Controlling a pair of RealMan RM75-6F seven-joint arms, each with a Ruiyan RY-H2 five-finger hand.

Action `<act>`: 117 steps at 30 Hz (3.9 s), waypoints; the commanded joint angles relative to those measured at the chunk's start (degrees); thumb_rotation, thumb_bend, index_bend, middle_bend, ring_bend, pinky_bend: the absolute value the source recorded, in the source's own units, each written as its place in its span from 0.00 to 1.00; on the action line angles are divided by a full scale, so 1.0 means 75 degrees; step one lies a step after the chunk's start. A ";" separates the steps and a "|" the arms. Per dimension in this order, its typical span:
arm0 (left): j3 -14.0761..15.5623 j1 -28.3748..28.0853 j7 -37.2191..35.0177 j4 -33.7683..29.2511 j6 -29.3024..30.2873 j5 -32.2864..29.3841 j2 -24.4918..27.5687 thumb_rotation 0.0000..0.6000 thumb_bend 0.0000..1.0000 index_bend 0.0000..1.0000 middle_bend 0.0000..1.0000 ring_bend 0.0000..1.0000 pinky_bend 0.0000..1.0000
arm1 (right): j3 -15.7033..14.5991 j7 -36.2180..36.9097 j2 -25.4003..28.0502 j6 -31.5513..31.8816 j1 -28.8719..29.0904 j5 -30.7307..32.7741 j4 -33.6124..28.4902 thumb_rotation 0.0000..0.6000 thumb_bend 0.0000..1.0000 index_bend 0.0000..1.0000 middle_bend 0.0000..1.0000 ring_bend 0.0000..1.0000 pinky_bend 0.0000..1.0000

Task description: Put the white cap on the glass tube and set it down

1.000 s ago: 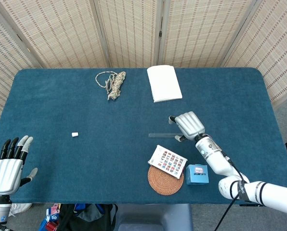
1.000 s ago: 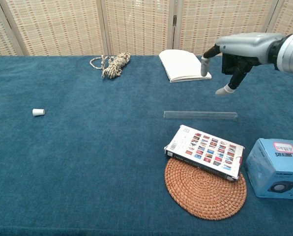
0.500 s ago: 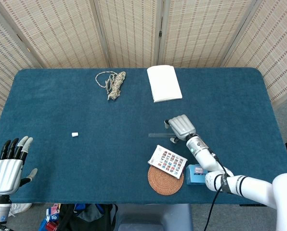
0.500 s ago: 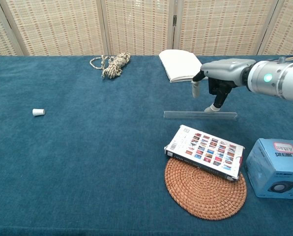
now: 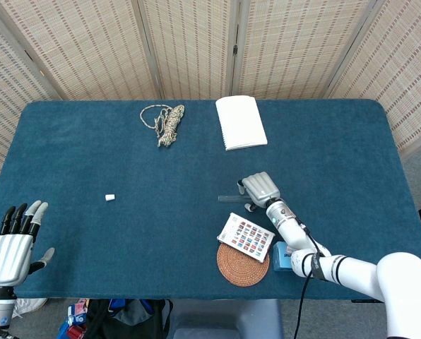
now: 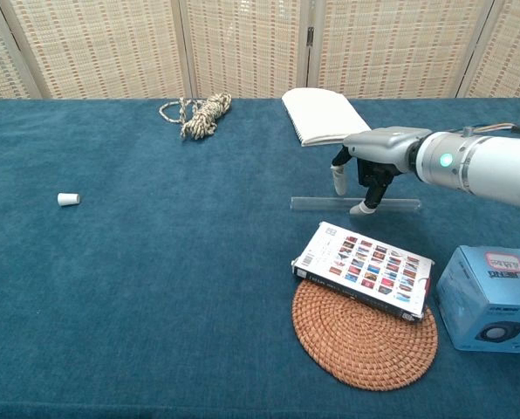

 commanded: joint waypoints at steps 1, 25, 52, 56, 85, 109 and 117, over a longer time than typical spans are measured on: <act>0.0004 0.0002 -0.0007 0.0008 -0.0003 -0.0002 -0.0005 1.00 0.22 0.00 0.00 0.00 0.00 | -0.0010 0.0018 -0.0030 -0.0003 0.0016 0.0015 0.0043 1.00 0.22 0.45 1.00 1.00 1.00; 0.0017 0.0007 -0.0073 0.0120 -0.0017 0.0000 -0.0058 1.00 0.22 0.00 0.00 0.00 0.00 | -0.0101 -0.0046 -0.0235 -0.0094 0.0167 0.0283 0.0385 1.00 0.26 0.48 1.00 1.00 1.00; -0.0134 -0.0235 -0.0001 0.0082 -0.0197 0.0116 0.0156 1.00 0.22 0.00 0.00 0.00 0.00 | 0.0036 0.0313 -0.0060 0.0192 0.0111 -0.0170 0.0220 1.00 0.67 0.68 1.00 1.00 1.00; -0.0307 -0.0510 0.0097 -0.0015 -0.0452 0.0123 0.0356 1.00 0.22 0.00 0.00 0.00 0.00 | 0.0126 0.0511 0.0247 0.0505 0.0000 -0.0512 -0.0223 1.00 0.73 0.73 1.00 1.00 1.00; -0.0987 -0.3254 0.0232 0.1769 -0.4079 -0.1833 -0.0041 1.00 0.22 0.24 0.74 0.75 0.82 | 0.0073 0.0647 0.3381 0.2517 -0.1555 -0.1601 -0.3530 1.00 0.81 0.80 1.00 1.00 1.00; 0.0343 -0.4697 0.1579 0.2208 -0.6158 -0.5915 -0.0361 0.45 0.36 0.09 0.94 0.94 0.95 | -0.0093 0.0587 0.3474 0.2581 -0.1897 -0.1716 -0.3799 1.00 0.83 0.81 1.00 1.00 1.00; 0.0575 -0.5058 0.1530 0.2405 -0.6246 -0.6365 -0.0624 0.45 0.36 0.08 0.94 0.94 0.96 | -0.0106 0.0617 0.3434 0.2530 -0.1938 -0.1741 -0.3773 1.00 0.83 0.81 1.00 1.00 1.00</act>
